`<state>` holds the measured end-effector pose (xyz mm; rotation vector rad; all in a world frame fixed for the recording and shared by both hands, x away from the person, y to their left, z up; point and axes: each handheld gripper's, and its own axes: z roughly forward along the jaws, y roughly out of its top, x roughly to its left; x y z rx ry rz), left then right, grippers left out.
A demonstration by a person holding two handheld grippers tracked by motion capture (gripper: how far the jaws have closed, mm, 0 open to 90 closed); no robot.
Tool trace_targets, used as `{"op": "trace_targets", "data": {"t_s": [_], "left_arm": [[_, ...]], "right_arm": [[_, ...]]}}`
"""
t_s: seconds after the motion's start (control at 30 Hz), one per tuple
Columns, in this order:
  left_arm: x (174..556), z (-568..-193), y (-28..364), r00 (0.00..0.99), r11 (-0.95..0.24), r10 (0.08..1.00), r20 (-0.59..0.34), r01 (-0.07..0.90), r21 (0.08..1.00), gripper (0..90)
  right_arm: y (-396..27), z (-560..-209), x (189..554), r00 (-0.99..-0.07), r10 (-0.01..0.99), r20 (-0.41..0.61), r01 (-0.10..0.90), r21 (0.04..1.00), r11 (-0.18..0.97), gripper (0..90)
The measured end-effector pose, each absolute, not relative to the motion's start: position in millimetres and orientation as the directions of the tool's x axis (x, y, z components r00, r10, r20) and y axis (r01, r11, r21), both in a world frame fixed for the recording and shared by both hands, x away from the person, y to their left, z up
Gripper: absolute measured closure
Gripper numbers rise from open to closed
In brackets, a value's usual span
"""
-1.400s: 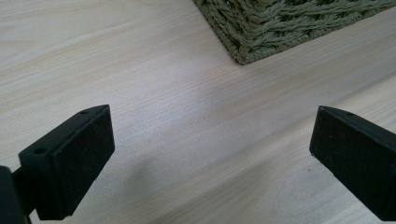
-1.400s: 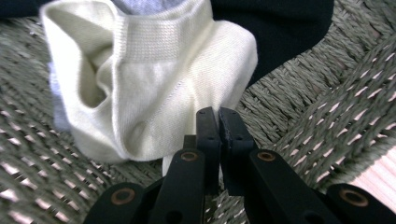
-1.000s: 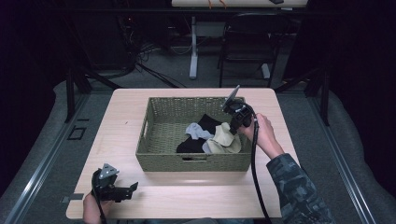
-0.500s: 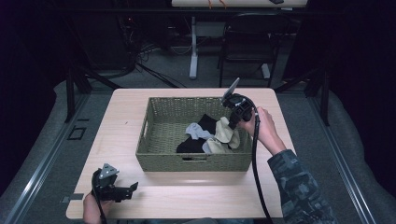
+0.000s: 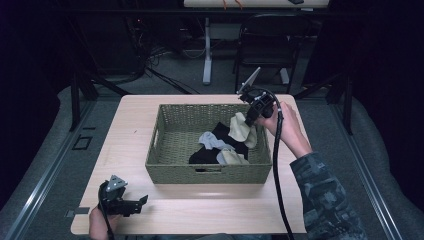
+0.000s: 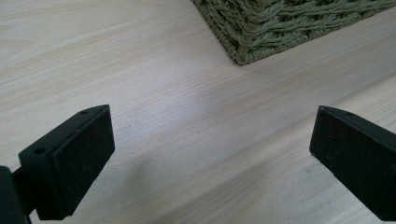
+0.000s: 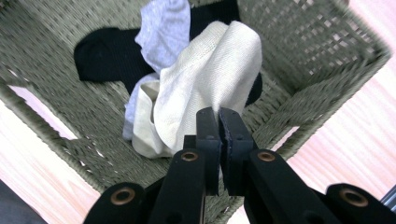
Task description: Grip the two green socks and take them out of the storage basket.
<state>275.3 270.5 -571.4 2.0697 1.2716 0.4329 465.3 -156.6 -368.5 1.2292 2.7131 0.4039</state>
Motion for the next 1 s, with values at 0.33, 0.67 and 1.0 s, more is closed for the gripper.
{"op": "trace_targets", "data": {"t_s": [0.33, 0.67, 1.0], "left_arm": [[275.5, -571.7, 269.3, 0.471, -0.309, 0.881, -0.055, 0.659, 0.685, 0.0], [275.4, -571.5, 270.0, 0.472, -0.31, 0.88, -0.056, 0.659, 0.685, 0.0], [275.6, -571.5, 269.8, 0.471, -0.311, 0.88, -0.054, 0.659, 0.685, 0.0]], "right_arm": [[-158.0, -342.8, 466.3, -0.652, 0.758, -0.011, 0.714, 0.328, 0.619, 87.8], [-178.0, -310.4, 459.7, -0.624, 0.781, -0.026, 0.714, 0.387, 0.583, 87.9], [-221.9, -287.0, 448.0, -0.571, 0.819, -0.045, 0.732, 0.424, 0.534, 87.8]]}}
